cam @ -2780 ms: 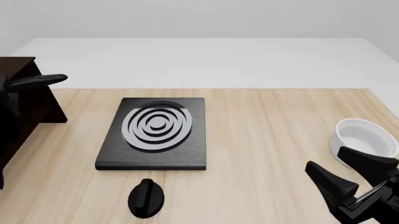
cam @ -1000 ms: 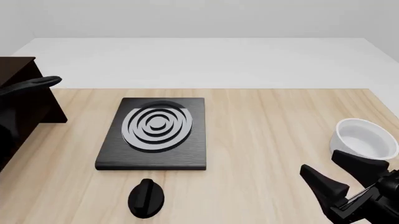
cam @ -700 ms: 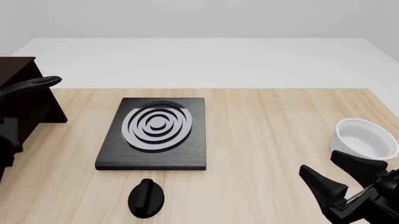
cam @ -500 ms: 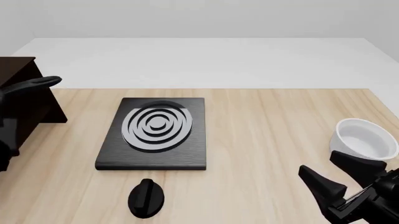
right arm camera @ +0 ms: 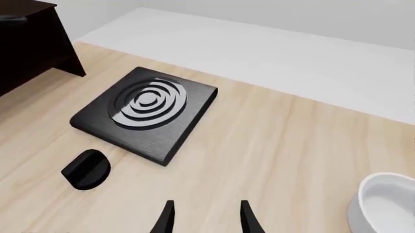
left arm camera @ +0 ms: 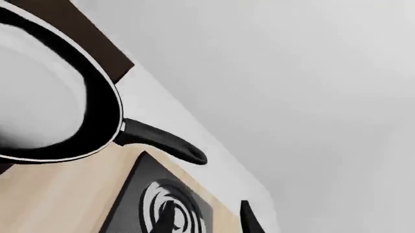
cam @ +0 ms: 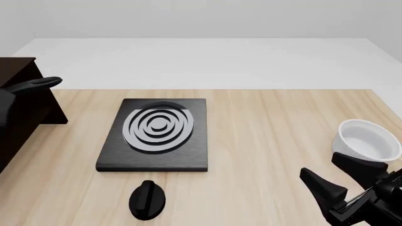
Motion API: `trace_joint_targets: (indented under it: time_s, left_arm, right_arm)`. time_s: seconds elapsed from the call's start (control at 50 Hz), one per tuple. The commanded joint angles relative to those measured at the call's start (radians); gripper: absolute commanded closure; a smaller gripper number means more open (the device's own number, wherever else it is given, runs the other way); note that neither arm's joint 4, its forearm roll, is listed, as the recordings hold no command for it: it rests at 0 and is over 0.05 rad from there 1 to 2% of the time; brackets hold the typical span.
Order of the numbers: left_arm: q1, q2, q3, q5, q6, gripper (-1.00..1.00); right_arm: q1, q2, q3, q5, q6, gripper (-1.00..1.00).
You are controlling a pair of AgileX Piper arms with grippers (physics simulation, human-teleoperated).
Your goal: Put the frying pan on the cabinet shelf.
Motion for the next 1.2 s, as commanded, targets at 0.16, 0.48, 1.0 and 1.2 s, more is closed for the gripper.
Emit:
trace_joint_targets:
  time_s: [0.16, 0.48, 1.0, 1.2]
  left_arm:
    - [-0.083, -0.137, -0.170, 0.348, 0.358, -1.00]
    - [-0.141, -0.296, -0.146, 0.507, 0.433, -1.00]
    - [-0.190, -0.470, -0.158, 0.700, 0.487, -1.00]
    - [-0.241, -0.469, -0.180, 0.731, 0.528, -1.00]
  right_arm:
    - [-0.009, -0.016, -0.002, 0.012, -0.012, -1.00]
    - [-0.014, -0.023, -0.002, 0.018, -0.014, -1.00]
    - [-0.142, -0.290, -0.078, 0.271, -0.003, -1.00]
    - [-0.171, -0.338, -0.102, 0.351, -0.014, -1.00]
